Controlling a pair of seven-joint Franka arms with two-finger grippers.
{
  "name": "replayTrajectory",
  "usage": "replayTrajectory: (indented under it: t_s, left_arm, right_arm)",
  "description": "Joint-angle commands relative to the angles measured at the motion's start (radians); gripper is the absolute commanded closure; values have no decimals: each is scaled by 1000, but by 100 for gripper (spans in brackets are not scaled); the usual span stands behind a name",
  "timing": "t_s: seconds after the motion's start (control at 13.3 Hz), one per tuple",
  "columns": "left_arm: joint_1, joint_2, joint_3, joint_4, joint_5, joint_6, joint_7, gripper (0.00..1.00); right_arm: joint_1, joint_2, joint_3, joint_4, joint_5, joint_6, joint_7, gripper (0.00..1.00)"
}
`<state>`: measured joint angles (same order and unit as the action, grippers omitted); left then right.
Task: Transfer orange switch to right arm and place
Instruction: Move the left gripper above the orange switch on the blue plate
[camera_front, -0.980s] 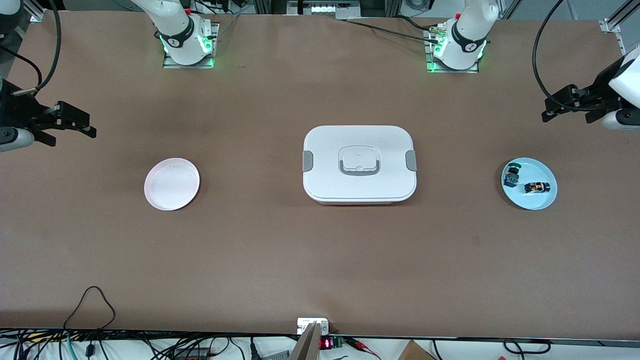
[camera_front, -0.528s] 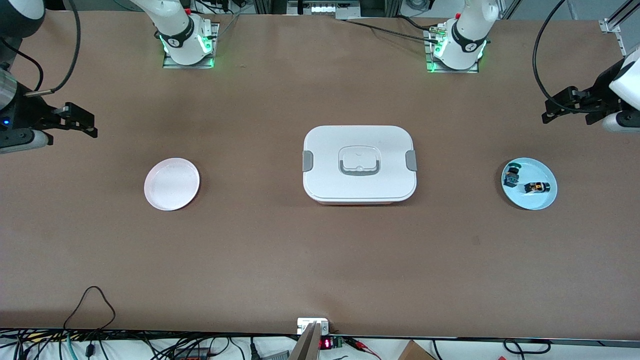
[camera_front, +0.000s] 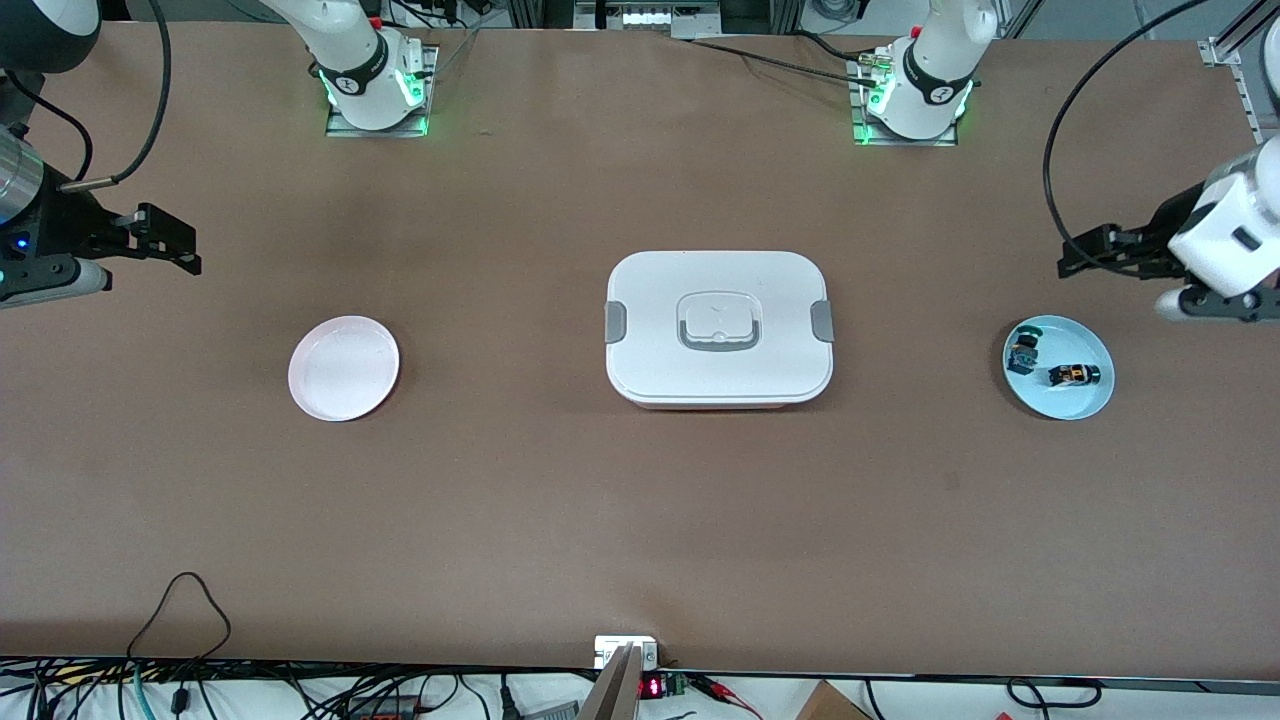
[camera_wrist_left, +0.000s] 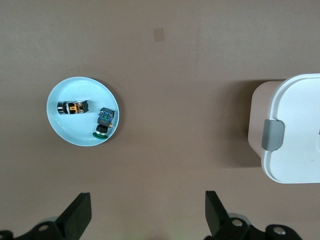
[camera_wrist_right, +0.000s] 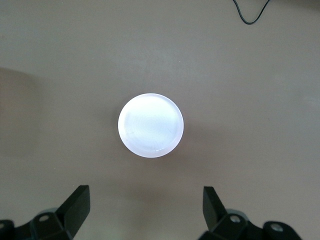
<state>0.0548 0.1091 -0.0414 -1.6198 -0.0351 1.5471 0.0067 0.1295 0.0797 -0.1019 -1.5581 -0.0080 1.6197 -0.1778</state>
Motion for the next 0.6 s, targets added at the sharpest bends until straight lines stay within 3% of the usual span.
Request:
replayTrajectory:
  t_s: [0.0,0.23,0.53]
  left_arm:
    - [2,38,-5,14,20,-7,21,0]
    - [5,81,-2,-2,20,-4,24,0]
    - [42,129,0,-8,20,10,27,0]
  right_arm:
    - [-2,-8,1,4,-4,-4,1,0]
    - [-7,2,-1,4,-1,37,-2,0]
    - [-5,92,-1,7,-4,55,-5,0]
